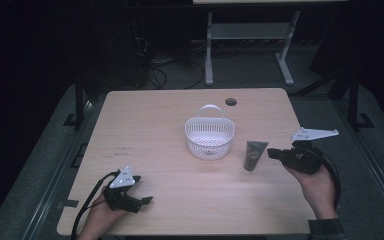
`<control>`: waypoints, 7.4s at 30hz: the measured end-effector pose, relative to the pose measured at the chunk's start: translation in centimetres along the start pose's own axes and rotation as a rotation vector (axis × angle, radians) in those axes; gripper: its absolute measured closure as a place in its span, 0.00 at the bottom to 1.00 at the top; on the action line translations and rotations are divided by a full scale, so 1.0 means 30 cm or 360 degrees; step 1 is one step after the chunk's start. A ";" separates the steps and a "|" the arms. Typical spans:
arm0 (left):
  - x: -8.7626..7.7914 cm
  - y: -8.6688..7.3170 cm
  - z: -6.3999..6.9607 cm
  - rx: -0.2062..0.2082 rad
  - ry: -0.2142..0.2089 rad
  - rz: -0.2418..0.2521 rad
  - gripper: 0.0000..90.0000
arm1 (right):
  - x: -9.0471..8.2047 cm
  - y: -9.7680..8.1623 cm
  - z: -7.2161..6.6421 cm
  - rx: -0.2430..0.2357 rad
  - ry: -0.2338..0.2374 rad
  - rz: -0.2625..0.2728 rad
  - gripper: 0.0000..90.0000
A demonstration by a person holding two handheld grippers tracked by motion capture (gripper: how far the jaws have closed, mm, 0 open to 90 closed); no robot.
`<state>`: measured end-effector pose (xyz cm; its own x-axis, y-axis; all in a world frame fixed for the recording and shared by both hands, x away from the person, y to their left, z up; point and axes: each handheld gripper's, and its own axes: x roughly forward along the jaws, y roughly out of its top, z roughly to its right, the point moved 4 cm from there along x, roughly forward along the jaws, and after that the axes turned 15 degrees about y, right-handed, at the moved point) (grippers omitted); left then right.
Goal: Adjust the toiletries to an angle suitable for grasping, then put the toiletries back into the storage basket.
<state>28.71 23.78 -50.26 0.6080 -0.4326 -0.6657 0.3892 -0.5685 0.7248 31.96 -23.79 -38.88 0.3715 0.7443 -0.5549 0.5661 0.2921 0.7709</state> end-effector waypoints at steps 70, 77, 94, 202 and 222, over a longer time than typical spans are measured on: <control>0.000 0.000 -0.001 0.0005 0.0002 -0.0002 0.15 | 0.016 0.095 0.110 0.0104 -0.0061 -0.0071 0.61; -0.001 0.000 -0.001 0.0004 0.0000 -0.0003 0.15 | 0.011 0.090 0.104 0.0080 -0.0086 -0.0151 0.37; -0.001 0.000 -0.001 0.0009 0.0000 -0.0004 0.15 | 0.059 0.112 0.078 0.0053 -0.0040 -0.0396 0.15; -0.001 0.000 0.001 0.0006 -0.0007 0.0001 0.15 | 0.150 0.342 0.006 -0.0053 -0.0026 -0.0544 0.33; -0.001 0.001 0.001 0.0006 -0.0007 0.0001 0.15 | 0.153 0.411 -0.027 -0.0089 0.0009 -0.0518 0.33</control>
<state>28.68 23.75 -50.25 0.6050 -0.4361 -0.6661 0.3864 -0.5707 0.7246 40.04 -16.29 -31.68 0.1735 0.6098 -0.7733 0.6130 0.5477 0.5694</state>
